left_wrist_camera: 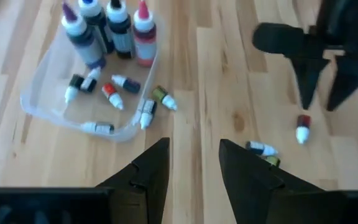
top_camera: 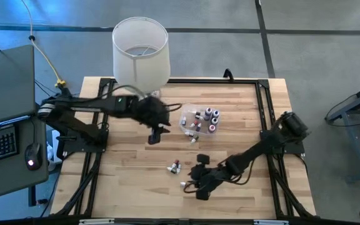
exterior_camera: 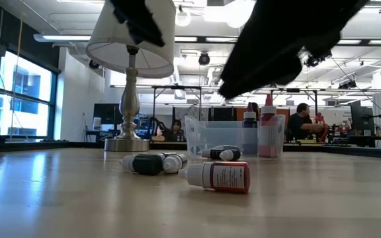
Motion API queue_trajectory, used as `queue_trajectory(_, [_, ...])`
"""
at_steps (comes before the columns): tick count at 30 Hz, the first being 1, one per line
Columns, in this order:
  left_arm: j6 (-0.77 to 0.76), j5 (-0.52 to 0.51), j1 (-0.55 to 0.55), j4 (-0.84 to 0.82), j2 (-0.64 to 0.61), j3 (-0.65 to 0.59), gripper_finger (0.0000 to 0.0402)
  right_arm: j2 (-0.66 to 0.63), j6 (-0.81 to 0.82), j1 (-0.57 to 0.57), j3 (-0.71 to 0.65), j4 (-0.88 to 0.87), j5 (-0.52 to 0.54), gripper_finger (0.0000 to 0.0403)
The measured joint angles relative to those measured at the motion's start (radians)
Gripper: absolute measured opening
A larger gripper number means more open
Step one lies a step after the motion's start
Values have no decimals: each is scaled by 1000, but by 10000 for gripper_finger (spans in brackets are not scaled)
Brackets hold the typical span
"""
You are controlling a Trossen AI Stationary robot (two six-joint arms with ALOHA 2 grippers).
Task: Pick & Place food coloring
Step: Put the small orange food coloring bottle into the transparent bin
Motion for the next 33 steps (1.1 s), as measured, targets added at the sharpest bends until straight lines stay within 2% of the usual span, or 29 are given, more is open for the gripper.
queue_trajectory(4, [-75,-75,-65,201,-81,-204,138,106,-2,1,0,186,-33,138])
queue_trajectory(8, [-77,-94,-114,317,-106,-300,138,168,-1,17,0,210,65,138])
queue_trajectory(10, [-79,-101,-130,318,-105,-311,138,185,3,23,0,208,90,138])
queue_trajectory(15, [-88,-151,-165,327,-103,-311,138,220,22,28,0,208,64,138])
queue_trajectory(23, [-103,-172,-166,326,-101,-311,138,238,2,29,4,162,87,135])
queue_trajectory(26, [-103,-174,-166,326,-101,-311,138,238,-2,24,4,155,89,120])
queue_trajectory(31, [-107,-174,-166,326,-101,-311,138,237,1,0,3,147,43,69])
queue_trajectory(33, [-107,-174,-166,326,-101,-311,138,229,-10,-13,2,144,21,66])
